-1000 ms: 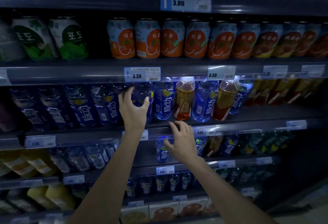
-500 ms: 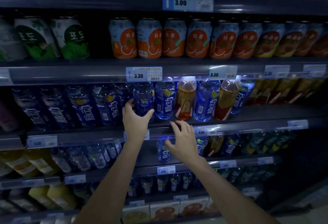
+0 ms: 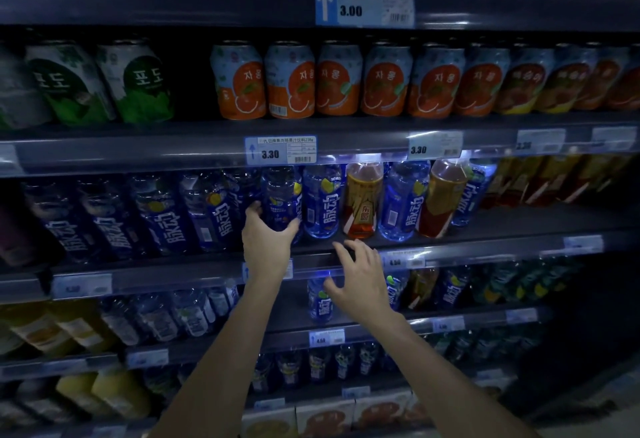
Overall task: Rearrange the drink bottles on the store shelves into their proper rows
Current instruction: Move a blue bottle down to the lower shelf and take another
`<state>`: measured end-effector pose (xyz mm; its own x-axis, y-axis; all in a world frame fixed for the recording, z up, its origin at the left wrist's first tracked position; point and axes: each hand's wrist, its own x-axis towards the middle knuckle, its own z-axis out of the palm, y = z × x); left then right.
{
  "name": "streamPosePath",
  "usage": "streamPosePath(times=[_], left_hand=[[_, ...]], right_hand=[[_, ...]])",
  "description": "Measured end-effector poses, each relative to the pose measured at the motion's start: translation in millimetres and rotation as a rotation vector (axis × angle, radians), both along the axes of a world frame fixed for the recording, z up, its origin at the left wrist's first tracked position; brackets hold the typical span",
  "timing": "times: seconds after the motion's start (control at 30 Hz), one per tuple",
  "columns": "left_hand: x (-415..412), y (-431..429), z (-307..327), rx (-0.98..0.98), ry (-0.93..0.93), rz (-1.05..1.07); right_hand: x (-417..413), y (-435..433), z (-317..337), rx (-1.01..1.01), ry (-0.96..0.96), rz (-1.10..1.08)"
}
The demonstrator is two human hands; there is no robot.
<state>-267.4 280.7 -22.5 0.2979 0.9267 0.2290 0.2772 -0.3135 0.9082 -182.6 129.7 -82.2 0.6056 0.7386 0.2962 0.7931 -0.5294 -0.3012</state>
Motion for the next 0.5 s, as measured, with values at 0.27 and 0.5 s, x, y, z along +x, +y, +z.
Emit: streamPosePath(times=[0.27,0.5], left_hand=[[-0.3,7.3,1.2,0.008,0.067,-0.014],[-10.9,14.8,-5.2,-0.089,-0.024,-0.190]], right_hand=[[-1.3,-0.5,1.4,0.008,0.018,-0.005],[-2.4,-0.3,0.1,0.037,0.013,-0.003]])
